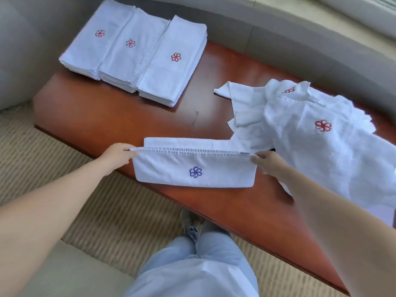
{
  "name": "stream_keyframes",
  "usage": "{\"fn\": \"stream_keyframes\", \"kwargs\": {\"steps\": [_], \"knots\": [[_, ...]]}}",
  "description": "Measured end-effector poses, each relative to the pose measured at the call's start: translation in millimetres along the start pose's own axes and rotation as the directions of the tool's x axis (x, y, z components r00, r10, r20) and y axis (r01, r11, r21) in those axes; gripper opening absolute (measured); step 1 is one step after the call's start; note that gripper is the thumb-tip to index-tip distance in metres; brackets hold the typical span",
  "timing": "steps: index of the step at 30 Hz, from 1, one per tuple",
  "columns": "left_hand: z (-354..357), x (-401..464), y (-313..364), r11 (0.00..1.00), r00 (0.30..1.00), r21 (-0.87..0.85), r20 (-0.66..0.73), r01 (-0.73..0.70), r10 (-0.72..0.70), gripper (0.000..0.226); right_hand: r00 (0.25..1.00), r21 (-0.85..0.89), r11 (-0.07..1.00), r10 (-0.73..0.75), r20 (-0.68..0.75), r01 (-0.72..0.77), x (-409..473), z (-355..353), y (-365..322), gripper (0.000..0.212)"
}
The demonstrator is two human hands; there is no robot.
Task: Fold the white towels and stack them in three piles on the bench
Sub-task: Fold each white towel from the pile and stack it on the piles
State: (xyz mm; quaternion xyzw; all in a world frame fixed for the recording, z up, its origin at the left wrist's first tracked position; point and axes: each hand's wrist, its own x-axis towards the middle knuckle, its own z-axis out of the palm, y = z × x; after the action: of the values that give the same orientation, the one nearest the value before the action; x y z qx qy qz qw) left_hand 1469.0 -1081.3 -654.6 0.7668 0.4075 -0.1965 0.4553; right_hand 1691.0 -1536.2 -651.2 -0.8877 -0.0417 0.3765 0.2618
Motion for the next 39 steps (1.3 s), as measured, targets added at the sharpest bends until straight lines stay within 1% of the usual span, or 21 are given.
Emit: {"fn": "stream_keyframes", "kwargs": {"steps": [2,3,8,12,15,18,20,21,22,23,24,25,26,27,28,29,31,33,34,36,39], "knots": [[4.6,13.6,3.9,0.999,0.997,0.042,-0.064,-0.030,0.033,0.025,0.998,-0.070,0.997,-0.027,-0.064,0.023,13.9,4.1,-8.3,0.032],[7.7,20.2,5.5,0.998,0.996,0.047,-0.084,-0.029,0.033,0.024,0.996,-0.068,0.997,-0.024,-0.082,0.018,21.3,7.5,-11.4,0.033],[22.2,56.9,9.4,0.996,0.992,0.093,-0.127,0.015,-0.003,0.030,0.992,-0.038,0.999,0.014,-0.124,-0.019,56.1,22.0,-16.1,0.025],[27.8,81.5,8.9,0.993,0.991,0.117,-0.132,0.031,-0.016,0.028,0.988,0.060,0.996,0.074,-0.139,-0.066,80.3,30.4,-11.2,0.023],[34.5,88.8,10.1,0.992,0.982,0.118,-0.188,0.032,-0.009,0.023,0.974,0.188,0.976,0.145,-0.176,-0.111,91.4,38.8,-9.5,0.018],[45.6,86.2,11.0,0.992,0.960,0.124,-0.279,0.016,0.020,0.026,0.951,0.256,0.955,0.208,-0.229,-0.147,86.7,49.7,-11.5,0.032],[54.2,80.9,12.4,0.995,0.943,0.096,-0.331,-0.008,0.040,0.037,0.929,0.320,0.939,0.225,-0.294,-0.126,76.7,60.9,-14.3,0.046],[60.0,77.4,13.6,0.991,0.937,0.129,-0.339,-0.042,0.083,0.042,0.925,0.297,0.952,0.181,-0.334,-0.079,71.8,67.9,-18.1,0.051],[68.1,74.0,14.9,0.973,0.933,0.210,-0.324,-0.093,0.159,0.046,0.929,0.214,0.977,0.083,-0.362,-0.004,68.6,76.3,-22.9,0.054],[79.0,70.3,16.4,0.935,0.926,0.315,-0.279,-0.161,0.254,0.049,0.930,0.091,0.991,-0.057,-0.363,0.097,67.3,87.1,-27.2,0.055],[92.2,67.2,18.3,0.876,0.912,0.416,-0.208,-0.244,0.353,0.052,0.917,-0.046,0.977,-0.211,-0.338,0.207,67.3,100.7,-31.5,0.055],[106.8,65.5,20.8,0.801,0.892,0.503,-0.118,-0.326,0.437,0.054,0.892,-0.171,0.936,-0.345,-0.293,0.306,68.7,116.8,-35.6,0.056],[122.2,65.9,22.8,0.713,0.869,0.580,-0.020,-0.393,0.495,0.057,0.868,-0.283,0.884,-0.440,-0.230,0.373,70.9,134.4,-40.2,0.057],[138.2,68.6,22.7,0.621,0.846,0.647,0.071,-0.442,0.528,0.059,0.850,-0.380,0.829,-0.498,-0.170,0.410,72.8,152.9,-43.9,0.058],[153.2,72.6,20.2,0.540,0.828,0.701,0.132,-0.467,0.545,0.059,0.835,-0.457,0.780,-0.535,-0.132,0.428,74.2,171.1,-45.7,0.059],[165.5,77.5,15.4,0.481,0.816,0.742,0.154,-0.468,0.557,0.059,0.819,-0.509,0.744,-0.561,-0.123,0.433,76.3,187.2,-44.6,0.058],[178.1,88.6,0.5,0.417,0.785,0.787,0.132,-0.454,0.606,0.059,0.774,-0.557,0.706,-0.610,-0.167,0.437,83.7,204.5,-33.8,0.055],[178.3,99.4,-16.5,0.371,0.717,0.794,0.113,-0.481,0.688,0.058,0.712,-0.594,0.656,-0.676,-0.189,0.465,93.5,204.6,-17.8,0.055],[175.8,104.1,-22.4,0.353,0.687,0.794,0.109,-0.495,0.719,0.057,0.694,-0.612,0.632,-0.697,-0.181,0.476,97.4,201.0,-11.2,0.056],[169.8,109.4,-29.2,0.350,0.668,0.795,0.090,-0.495,0.739,0.058,0.696,-0.621,0.630,-0.695,-0.183,0.466,101.0,193.5,-2.8,0.058],[159.2,109.3,-37.4,0.423,0.701,0.798,0.001,-0.431,0.713,0.060,0.730,-0.606,0.696,-0.632,-0.260,0.386,99.5,182.2,6.1,0.059]]}}
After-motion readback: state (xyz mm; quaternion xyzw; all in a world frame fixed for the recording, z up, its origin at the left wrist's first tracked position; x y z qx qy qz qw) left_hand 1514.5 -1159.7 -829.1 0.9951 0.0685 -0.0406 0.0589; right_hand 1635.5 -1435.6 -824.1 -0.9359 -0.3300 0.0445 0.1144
